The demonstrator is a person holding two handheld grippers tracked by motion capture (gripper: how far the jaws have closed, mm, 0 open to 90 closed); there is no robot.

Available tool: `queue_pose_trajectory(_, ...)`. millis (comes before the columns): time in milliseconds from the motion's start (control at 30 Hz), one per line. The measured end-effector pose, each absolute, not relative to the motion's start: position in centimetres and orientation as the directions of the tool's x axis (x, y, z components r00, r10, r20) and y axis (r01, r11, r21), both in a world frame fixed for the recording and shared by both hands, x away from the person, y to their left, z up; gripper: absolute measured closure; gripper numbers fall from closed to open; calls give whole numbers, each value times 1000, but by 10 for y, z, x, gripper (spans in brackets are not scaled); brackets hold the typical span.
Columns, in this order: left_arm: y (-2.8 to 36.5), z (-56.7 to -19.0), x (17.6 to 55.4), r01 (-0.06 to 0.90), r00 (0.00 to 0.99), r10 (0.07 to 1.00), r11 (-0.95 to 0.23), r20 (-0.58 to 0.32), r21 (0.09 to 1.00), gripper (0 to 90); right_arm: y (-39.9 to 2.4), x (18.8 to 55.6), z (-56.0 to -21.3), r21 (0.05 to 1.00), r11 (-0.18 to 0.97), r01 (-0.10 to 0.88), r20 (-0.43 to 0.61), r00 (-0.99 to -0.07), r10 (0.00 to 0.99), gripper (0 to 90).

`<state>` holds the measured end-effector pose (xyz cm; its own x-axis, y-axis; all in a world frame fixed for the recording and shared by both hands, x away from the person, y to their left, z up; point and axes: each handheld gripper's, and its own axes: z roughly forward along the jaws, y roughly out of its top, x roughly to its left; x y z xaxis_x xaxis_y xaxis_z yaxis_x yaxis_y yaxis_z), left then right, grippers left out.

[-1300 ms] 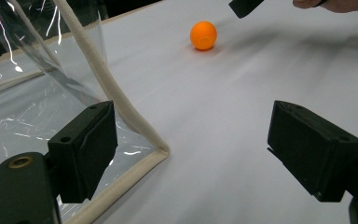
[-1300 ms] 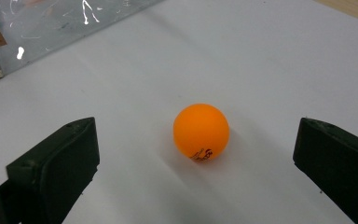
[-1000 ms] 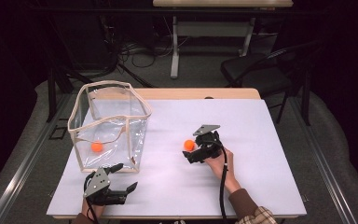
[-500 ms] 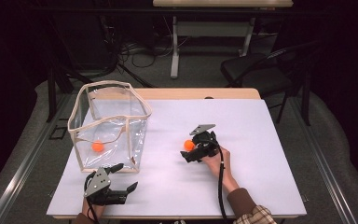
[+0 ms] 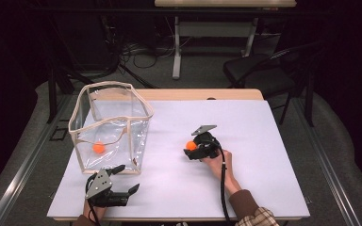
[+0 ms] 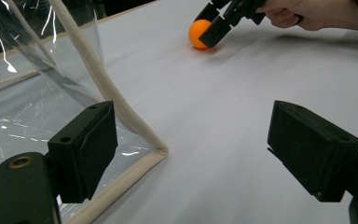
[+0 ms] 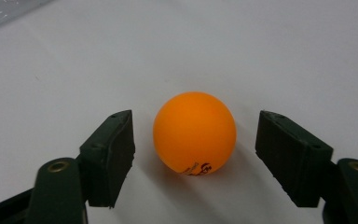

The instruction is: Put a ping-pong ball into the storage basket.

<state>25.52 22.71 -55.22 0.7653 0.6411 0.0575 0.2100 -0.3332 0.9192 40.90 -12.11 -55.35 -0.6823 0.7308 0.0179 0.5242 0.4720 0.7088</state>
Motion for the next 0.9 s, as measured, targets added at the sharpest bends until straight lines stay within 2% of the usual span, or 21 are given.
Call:
queue_pose_trajectory(400, 226, -552, 255, 208, 766, 640, -334, 60, 919, 159, -120, 410, -556, 684, 477, 551, 27, -673, 739, 505)
queue_pose_trajectory(900, 226, -552, 255, 205, 767, 639, -334, 61, 920, 159, -121, 407, -550, 701, 480, 527, 8, -678, 735, 514)
